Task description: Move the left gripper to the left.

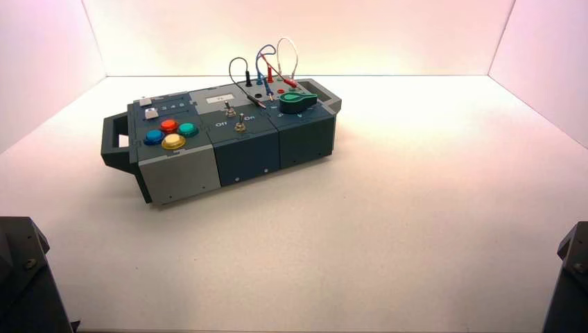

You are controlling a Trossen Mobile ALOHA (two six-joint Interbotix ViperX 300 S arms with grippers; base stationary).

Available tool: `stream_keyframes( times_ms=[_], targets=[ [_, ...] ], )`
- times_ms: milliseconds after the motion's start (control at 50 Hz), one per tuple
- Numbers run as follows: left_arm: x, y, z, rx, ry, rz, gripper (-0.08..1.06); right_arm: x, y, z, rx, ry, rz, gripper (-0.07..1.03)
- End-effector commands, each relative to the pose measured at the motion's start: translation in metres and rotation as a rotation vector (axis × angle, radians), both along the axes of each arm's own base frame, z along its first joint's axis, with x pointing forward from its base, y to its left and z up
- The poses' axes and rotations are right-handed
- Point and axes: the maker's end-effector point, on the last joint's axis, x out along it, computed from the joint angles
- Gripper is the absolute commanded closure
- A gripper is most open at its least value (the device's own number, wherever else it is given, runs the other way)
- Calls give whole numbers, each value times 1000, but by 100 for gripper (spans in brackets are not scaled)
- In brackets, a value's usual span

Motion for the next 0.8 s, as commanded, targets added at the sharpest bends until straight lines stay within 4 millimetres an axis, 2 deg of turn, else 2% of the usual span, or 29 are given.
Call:
stream_keyframes(
  times_ms=[20,180,340,800],
  targets=[
    [13,26,30,23,-31,68,101,5,5,7,1,2,25,99],
    [19,59,36,17,-4,153,101,7,6,3,-2,24,28,99],
    [21,78,29,-5,27,204,101,7,12,0,-4,38,57,99],
    [23,69,29,-8,26,176,101,5,15,2,-3,29,70,98]
  ],
)
